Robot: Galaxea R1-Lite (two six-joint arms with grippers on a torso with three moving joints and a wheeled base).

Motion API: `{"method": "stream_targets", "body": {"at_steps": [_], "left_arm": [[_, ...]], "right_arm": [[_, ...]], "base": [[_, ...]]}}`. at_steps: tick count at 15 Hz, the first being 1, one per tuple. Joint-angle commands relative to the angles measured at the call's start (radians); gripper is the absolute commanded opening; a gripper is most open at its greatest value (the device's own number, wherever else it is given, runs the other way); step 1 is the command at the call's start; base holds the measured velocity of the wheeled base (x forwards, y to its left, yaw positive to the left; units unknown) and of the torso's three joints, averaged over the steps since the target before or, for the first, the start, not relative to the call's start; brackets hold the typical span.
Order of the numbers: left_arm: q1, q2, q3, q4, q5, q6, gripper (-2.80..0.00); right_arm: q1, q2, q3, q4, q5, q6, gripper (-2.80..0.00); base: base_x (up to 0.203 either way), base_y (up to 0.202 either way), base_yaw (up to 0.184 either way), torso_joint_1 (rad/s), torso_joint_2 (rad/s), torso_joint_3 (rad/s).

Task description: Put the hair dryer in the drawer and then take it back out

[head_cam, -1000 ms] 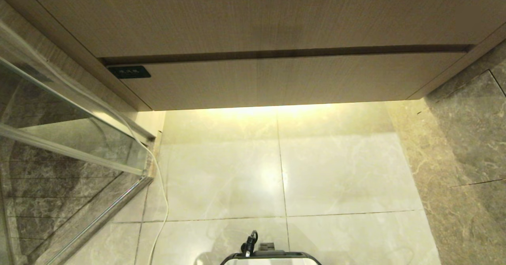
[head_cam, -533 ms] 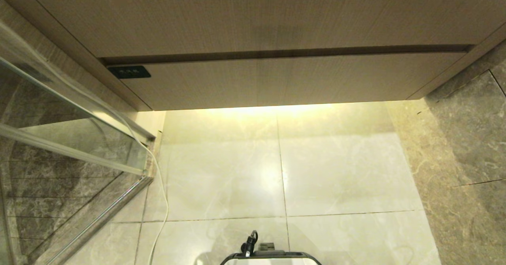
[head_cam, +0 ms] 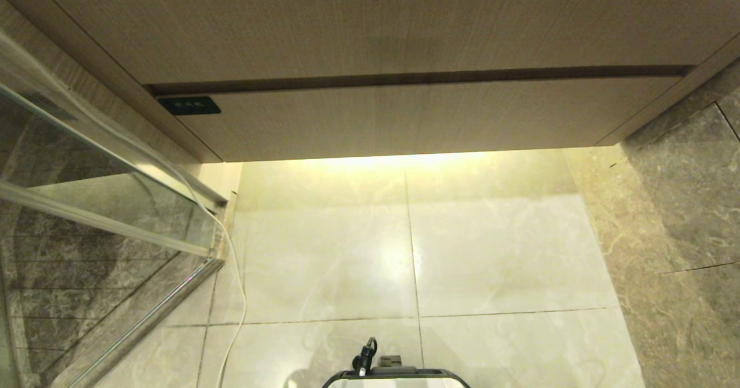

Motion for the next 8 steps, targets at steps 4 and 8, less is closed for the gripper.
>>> {"method": "stream_targets", "body": {"at_steps": [4,8], "left_arm": [[0.0,0.0,0.0,0.0,0.0,0.0,-2.8],[0.0,0.0,0.002,0.0,0.0,0.0,-2.8]], "right_arm": [[0.0,-0.037,0.012,0.0,0.0,0.005,-2.8],[0.0,-0.037,0.012,0.0,0.0,0.0,-2.8]], "base": [[0.0,0.0,0.0,0.0,0.0,0.0],[0.0,0.0,0.0,0.0,0.0,0.0]]}}
